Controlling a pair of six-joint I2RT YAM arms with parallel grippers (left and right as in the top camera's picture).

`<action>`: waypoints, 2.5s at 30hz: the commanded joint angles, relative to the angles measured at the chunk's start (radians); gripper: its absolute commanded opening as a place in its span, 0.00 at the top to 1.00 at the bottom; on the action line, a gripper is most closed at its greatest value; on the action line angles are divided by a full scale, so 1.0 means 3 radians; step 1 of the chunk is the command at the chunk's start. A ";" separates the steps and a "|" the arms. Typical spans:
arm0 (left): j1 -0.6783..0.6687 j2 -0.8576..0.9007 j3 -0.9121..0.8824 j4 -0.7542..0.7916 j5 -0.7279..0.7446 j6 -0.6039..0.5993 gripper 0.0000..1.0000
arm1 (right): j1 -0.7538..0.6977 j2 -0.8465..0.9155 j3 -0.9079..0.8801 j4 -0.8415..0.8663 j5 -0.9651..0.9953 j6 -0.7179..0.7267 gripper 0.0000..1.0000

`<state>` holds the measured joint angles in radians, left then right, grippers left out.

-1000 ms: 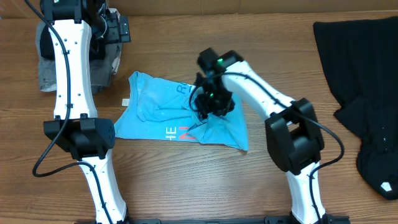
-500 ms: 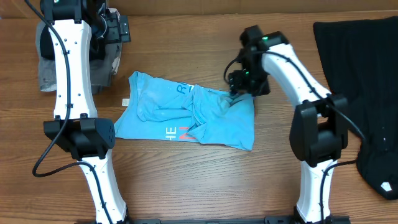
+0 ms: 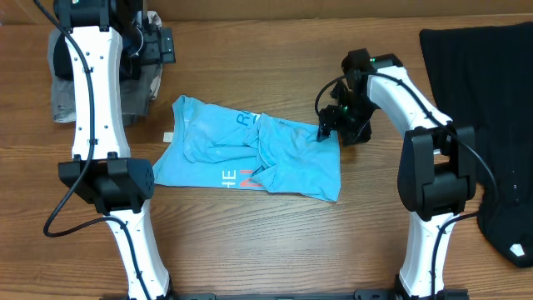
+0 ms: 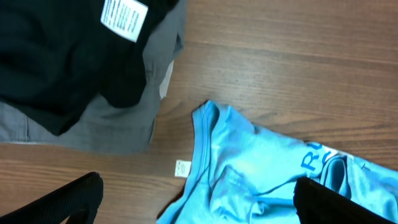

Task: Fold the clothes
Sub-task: 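Move both grippers to the shirt's left and right ends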

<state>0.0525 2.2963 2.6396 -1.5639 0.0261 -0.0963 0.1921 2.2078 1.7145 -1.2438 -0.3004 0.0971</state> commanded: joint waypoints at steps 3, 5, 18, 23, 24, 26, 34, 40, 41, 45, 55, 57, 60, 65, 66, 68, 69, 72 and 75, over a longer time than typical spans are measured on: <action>-0.0001 -0.0027 -0.0008 -0.0075 0.0065 0.0098 0.00 | 0.0001 -0.0134 -0.0220 0.0296 -0.0200 -0.0061 0.50; -0.0003 -0.0018 -0.0008 -0.0100 0.0065 0.0098 0.00 | -0.0029 -0.0134 -0.0224 0.0432 -0.0188 -0.0061 0.67; -0.0011 0.0172 -0.0008 -0.0289 0.0352 0.0249 0.00 | -0.0678 -0.0134 -0.0223 0.1114 0.0173 -0.0067 0.96; -0.0083 0.0268 -0.0008 -0.0324 0.0375 0.0299 0.00 | -0.0919 -0.0134 -0.0219 0.1129 -0.0024 -0.0267 0.89; -0.0107 0.0296 -0.0008 -0.0341 0.0462 0.0399 0.00 | -0.0949 -0.0134 -0.0217 0.1128 -0.0024 -0.0280 0.84; -0.0139 0.0371 -0.0008 -0.0392 0.0624 0.0549 0.00 | -0.1001 -0.0134 -0.0214 0.1130 -0.0027 -0.0275 0.75; -0.0309 0.0905 -0.0009 -0.0420 0.1381 0.1050 0.00 | -0.1109 -0.0134 -0.0188 0.1019 -0.0144 -0.0276 0.15; -0.0515 0.1326 -0.0010 -0.0421 0.1261 0.1211 0.00 | -0.1109 -0.0134 -0.0188 0.0875 -0.0141 -0.0261 0.00; -0.0548 0.1377 -0.0018 -0.0421 0.1167 0.1208 0.00 | -0.1109 -0.0134 -0.0188 0.0858 -0.0141 -0.0261 0.00; -0.0599 0.1387 -0.0070 -0.0421 0.0814 0.1031 0.00 | -0.1109 -0.0134 -0.0188 0.0813 -0.0141 -0.0261 0.00; -0.0790 0.1387 -0.0324 -0.0422 0.0322 0.0523 0.00 | -0.1109 -0.0134 -0.0189 0.0785 -0.0139 -0.0235 0.00; -0.0856 0.1387 -0.0427 -0.0422 0.0312 0.0490 0.00 | -0.1109 -0.0134 -0.0189 0.0774 -0.0139 -0.0237 0.00; -0.0938 0.1386 -0.0525 -0.0422 0.0312 0.0407 0.00 | -0.1109 -0.0134 -0.0189 0.0772 -0.0139 -0.0237 0.00; -0.1034 0.1369 -0.0544 -0.0422 0.0312 0.0212 0.00 | -0.1109 -0.0134 -0.0189 0.0754 -0.0136 -0.0238 0.00; -0.1034 0.1369 -0.0562 -0.0422 0.0310 0.0192 0.04 | -0.1109 -0.0134 -0.0189 0.0754 -0.0136 -0.0237 0.00; -0.1034 0.1369 -0.0626 -0.0418 0.0309 0.0181 0.25 | -0.1109 -0.0134 -0.0189 0.0757 -0.0136 -0.0238 0.00; -0.1030 0.1369 -0.0682 -0.0409 0.0313 0.0179 0.48 | -0.1109 -0.0134 -0.0189 0.0757 -0.0136 -0.0237 0.00; -0.1002 0.1369 -0.0848 -0.0360 0.0314 0.0094 0.96 | -0.1109 -0.0134 -0.0189 0.0755 -0.0139 -0.0233 0.01; -0.0978 0.1369 -0.0977 -0.0263 0.0323 0.0093 0.96 | -0.1108 -0.0134 -0.0189 0.0734 -0.0144 -0.0197 0.05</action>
<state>-0.2474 2.6701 2.4119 -1.6817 0.1223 -0.0463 -0.1322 2.1941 1.6501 -1.0149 -0.3431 0.0238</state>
